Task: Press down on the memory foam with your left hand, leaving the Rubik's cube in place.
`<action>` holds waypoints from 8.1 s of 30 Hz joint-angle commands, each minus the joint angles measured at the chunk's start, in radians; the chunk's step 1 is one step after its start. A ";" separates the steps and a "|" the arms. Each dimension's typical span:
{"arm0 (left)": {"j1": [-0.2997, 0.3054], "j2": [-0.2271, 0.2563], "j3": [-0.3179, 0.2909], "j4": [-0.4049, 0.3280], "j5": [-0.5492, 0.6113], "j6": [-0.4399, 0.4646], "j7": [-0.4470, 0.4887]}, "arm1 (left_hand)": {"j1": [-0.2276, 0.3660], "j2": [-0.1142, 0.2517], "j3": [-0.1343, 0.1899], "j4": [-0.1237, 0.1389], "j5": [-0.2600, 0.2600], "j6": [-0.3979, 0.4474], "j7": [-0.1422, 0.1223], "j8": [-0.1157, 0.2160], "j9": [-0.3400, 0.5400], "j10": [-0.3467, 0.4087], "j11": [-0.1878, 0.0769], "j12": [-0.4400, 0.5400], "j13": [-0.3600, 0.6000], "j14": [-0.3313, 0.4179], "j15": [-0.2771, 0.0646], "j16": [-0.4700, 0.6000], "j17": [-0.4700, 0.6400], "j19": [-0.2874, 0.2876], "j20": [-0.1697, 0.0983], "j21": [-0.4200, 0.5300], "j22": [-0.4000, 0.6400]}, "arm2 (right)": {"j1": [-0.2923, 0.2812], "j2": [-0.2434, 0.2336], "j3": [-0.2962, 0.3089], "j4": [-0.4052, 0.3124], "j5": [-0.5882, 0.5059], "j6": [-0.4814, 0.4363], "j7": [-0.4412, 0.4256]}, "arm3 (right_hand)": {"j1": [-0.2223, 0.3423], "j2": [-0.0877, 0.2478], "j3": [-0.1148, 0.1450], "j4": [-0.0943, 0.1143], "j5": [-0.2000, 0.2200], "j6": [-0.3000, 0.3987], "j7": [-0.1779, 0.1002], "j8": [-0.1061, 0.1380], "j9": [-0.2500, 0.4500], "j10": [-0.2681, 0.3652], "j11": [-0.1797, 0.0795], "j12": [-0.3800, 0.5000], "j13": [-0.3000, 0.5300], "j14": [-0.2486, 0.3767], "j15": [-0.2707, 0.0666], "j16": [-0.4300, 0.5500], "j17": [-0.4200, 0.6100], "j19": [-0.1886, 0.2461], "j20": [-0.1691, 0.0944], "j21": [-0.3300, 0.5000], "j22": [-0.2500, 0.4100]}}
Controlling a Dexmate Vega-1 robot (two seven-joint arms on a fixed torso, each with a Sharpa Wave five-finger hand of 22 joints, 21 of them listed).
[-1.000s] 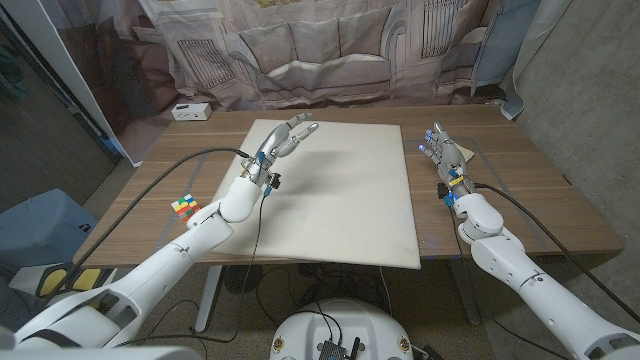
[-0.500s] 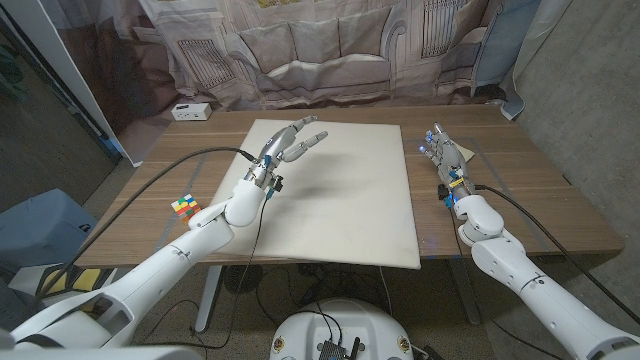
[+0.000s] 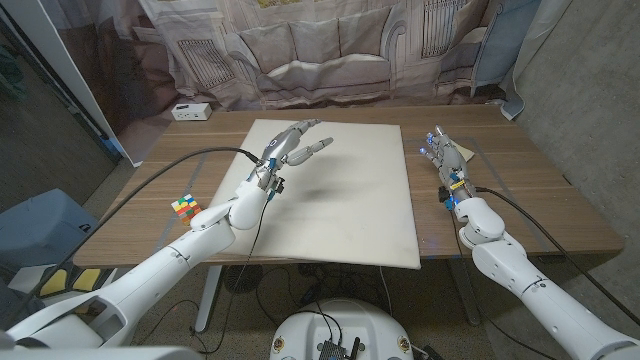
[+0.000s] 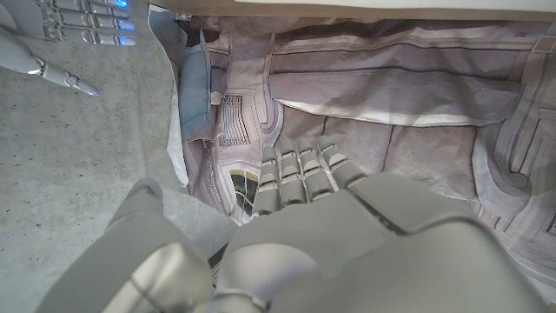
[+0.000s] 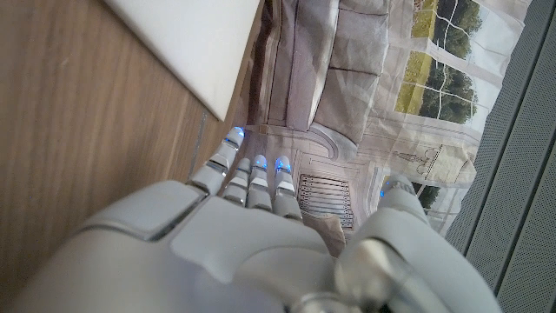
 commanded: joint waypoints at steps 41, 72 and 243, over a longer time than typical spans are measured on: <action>-0.042 0.043 0.111 -0.107 0.083 0.303 -0.171 | 0.005 0.005 -0.008 -0.011 -0.004 0.033 -0.035 -0.011 0.004 0.017 -0.015 -0.004 -0.006 0.039 -0.003 0.000 0.003 0.041 0.076 0.010 0.007 | -0.026 -0.025 0.007 -0.042 0.009 -0.042 -0.011 | 0.012 0.028 0.004 -0.010 0.005 -0.003 -0.012 0.002 0.003 0.014 -0.002 0.003 0.004 0.013 0.011 0.004 -0.007 0.013 0.007 -0.021 0.005; -0.095 0.037 0.193 -0.106 0.145 0.424 -0.275 | 0.007 0.016 -0.007 -0.018 -0.005 0.017 -0.045 -0.018 0.006 -0.011 -0.020 -0.017 -0.004 0.027 -0.003 -0.007 0.004 0.045 0.118 0.010 0.010 | -0.017 -0.016 0.005 -0.025 0.016 -0.040 -0.006 | 0.020 0.034 0.008 -0.015 0.003 -0.002 -0.011 0.001 0.003 0.014 -0.003 0.002 0.004 0.012 0.012 0.003 -0.013 0.014 0.010 -0.031 0.006; -0.205 -0.013 0.357 -0.076 0.205 0.575 -0.550 | -0.016 0.040 -0.021 -0.038 -0.008 -0.045 -0.046 -0.009 0.007 -0.110 -0.005 -0.016 -0.001 -0.040 0.024 -0.003 0.007 0.035 0.112 0.012 0.011 | -0.024 -0.020 0.012 -0.006 0.046 -0.038 0.020 | 0.029 0.048 0.006 -0.025 -0.003 0.001 -0.011 -0.001 0.003 0.035 -0.001 0.003 0.006 0.024 0.017 0.007 -0.033 0.038 0.019 -0.086 0.007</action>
